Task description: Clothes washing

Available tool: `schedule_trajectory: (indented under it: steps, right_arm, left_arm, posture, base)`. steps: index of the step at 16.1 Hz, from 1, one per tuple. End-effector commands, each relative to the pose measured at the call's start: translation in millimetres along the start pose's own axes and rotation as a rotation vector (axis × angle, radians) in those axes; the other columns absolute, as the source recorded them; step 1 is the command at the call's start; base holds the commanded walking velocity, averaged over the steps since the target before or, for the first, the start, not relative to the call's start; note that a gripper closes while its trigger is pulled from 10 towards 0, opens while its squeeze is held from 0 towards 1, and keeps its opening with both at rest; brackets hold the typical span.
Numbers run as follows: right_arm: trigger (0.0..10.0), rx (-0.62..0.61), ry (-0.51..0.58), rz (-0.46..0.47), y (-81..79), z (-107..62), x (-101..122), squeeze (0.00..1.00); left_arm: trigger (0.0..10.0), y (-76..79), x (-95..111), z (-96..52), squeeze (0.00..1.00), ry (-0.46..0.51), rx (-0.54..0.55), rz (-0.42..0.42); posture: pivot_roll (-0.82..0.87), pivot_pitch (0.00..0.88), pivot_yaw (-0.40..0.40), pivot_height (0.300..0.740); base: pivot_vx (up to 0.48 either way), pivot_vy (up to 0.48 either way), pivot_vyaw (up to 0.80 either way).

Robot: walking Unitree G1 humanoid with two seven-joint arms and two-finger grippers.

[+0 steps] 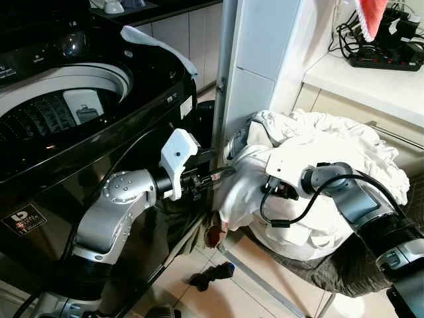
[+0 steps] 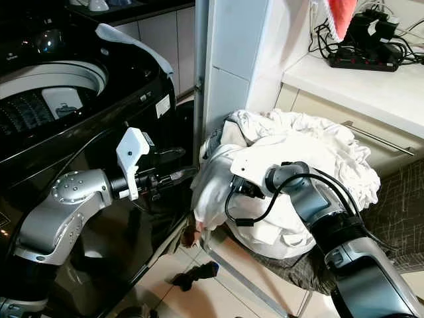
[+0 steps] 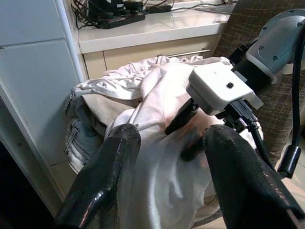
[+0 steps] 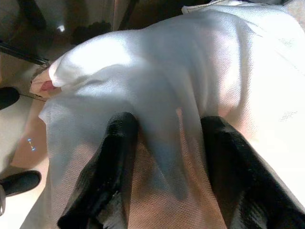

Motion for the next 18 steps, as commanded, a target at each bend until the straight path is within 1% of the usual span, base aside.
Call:
schedule_trajectory:
  steps: [1,7,8,10,11,12,13,14,15,17,18]
  right_arm:
    - [0.0,0.011,-0.013,0.026,-2.0,-3.1,-8,0.0]
    - [0.0,0.009,-0.005,0.044,-0.1,-8.2,-10,0.0]
    - [0.0,-0.005,0.016,0.072,5.0,-12.6,-9,0.0]
    - [0.0,-0.015,0.028,0.084,8.1,-14.9,-8,0.0]
    - [0.0,-0.047,0.059,0.14,17.5,-23.9,-11,0.0]
    - [0.0,-0.072,0.104,0.201,24.7,-33.2,-11,0.0]
    - [0.0,-0.087,0.17,0.255,30.6,-41.3,-5,0.0]
    - [0.0,-0.096,0.235,0.299,35.4,-49.5,1,0.0]
    - [0.0,-0.097,0.272,0.322,37.5,-53.6,5,0.0]
    - [0.0,-0.101,0.456,0.412,47.9,-73.9,27,0.0]
    - [0.0,-0.111,0.524,0.441,53.5,-82.9,36,0.0]
  left_arm:
    - [10.0,-0.1,2,2.1,0.0,-0.006,-0.006,0.022]
    - [10.0,-2.3,4,3.1,0.0,0.002,0.003,0.023]
    - [10.0,-4.2,5,3.7,0.0,0.007,0.009,0.023]
    - [10.0,-5.0,6,3.9,0.0,0.008,0.012,0.024]
    - [10.0,-7.7,8,4.5,0.0,0.015,0.024,0.026]
    - [10.0,-10.7,10,5.0,0.0,0.025,0.037,0.028]
    - [10.0,-14.2,14,5.7,0.0,0.041,0.055,0.029]
    - [10.0,-17.0,17,6.7,0.0,0.058,0.069,0.027]
    - [10.0,-18.4,19,7.2,0.0,0.063,0.076,0.031]
    - [10.0,-23.4,26,9.3,0.0,0.093,0.103,0.053]
    - [10.0,-25.0,32,10.6,0.0,0.115,0.113,0.06]
  posture:
    - [0.05,0.0,-0.027,0.74]
    - [0.04,0.0,-0.021,0.74]
    - [0.04,0.0,-0.018,0.74]
    - [0.04,0.0,-0.018,0.74]
    - [0.04,0.0,-0.014,0.74]
    - [0.03,0.0,-0.01,0.74]
    - [0.03,0.0,-0.009,0.74]
    - [0.03,0.0,-0.006,0.74]
    - [0.02,0.0,-0.001,0.74]
    - [0.01,0.0,0.007,0.74]
    - [0.01,0.0,0.011,0.74]
  base:
    - [0.0,0.0,0.0]
    - [0.0,0.0,0.0]
    - [0.0,0.0,0.0]
    - [0.0,0.0,0.0]
    - [0.0,0.0,0.0]
    - [0.0,0.0,0.0]
    - [0.0,0.0,0.0]
    - [0.0,0.0,0.0]
    - [0.0,0.0,0.0]
    - [0.0,0.0,0.0]
    - [0.0,0.0,0.0]
Point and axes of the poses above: a point about 5 cm out from each wrist's last joint towards the gripper, its own z axis pointing out of the wrist towards the gripper, its own x axis along the axis of the wrist's last joint, y = z × x, the point moved 4 cm from there along z, pointing out of the wrist towards the gripper, and after that the axes turned 6 degrees about -z, right-handed, at the moved point
